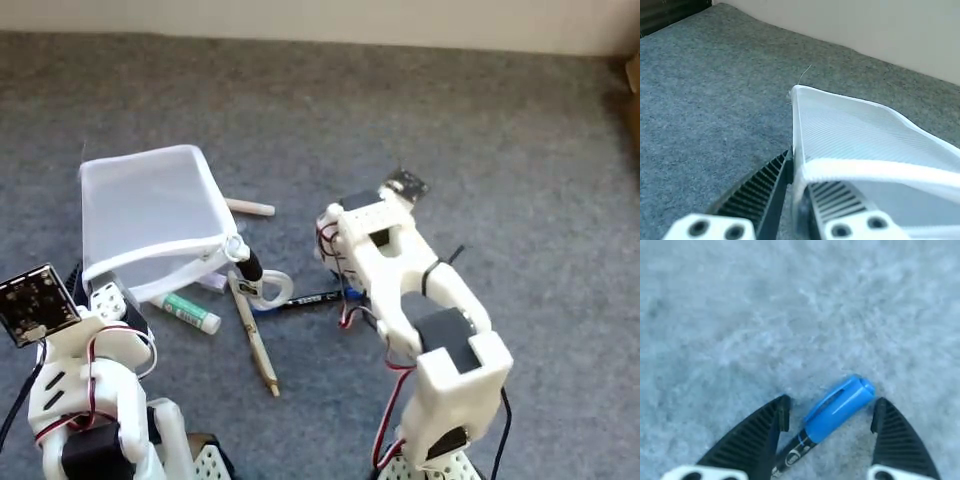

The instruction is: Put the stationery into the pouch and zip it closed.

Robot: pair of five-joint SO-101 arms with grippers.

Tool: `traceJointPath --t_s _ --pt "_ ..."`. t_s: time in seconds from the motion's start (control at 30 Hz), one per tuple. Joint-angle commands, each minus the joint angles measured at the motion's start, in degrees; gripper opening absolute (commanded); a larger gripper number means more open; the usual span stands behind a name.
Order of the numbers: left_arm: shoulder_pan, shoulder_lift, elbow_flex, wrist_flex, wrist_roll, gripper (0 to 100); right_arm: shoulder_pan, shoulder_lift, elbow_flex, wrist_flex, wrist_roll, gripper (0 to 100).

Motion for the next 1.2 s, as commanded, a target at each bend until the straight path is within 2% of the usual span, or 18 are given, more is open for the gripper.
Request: traceJointPath --t_s 0.0,0.13,0.33,0.53,0.77,1.07,1.17 --pt "-0.84 -0.66 -0.22 -1.41 0.35 1 -0.40 0.57 -0.22 -0.75 -0.62 21.1" --pt "-0.84 -0.66 -0.22 -1.41 0.26 1 -0.04 0.57 -0.31 -0.92 -0.09 0.5" --pt "-0.84 -0.66 -0.22 -1.32 0.26 1 2.42 -0.75 -0.40 -0.75 0.53 0.3" --pt "-0.84 -0.66 -0.22 -1.23 0.26 1 2.42 -10.33 -0.13 4.18 10.29 0.3" --pt "-0.84 -0.66 -0.13 -1.23 0.26 1 2.42 -19.21 0.13 5.05 16.44 0.3" --pt "-0.13 -0.57 -0.66 -1.49 -3.78 2 2.33 -32.57 1.63 8.22 16.97 0.3" --pt "3.47 -0.57 -1.27 -1.49 -7.03 3 2.33 -38.37 3.12 7.78 16.97 0.3"
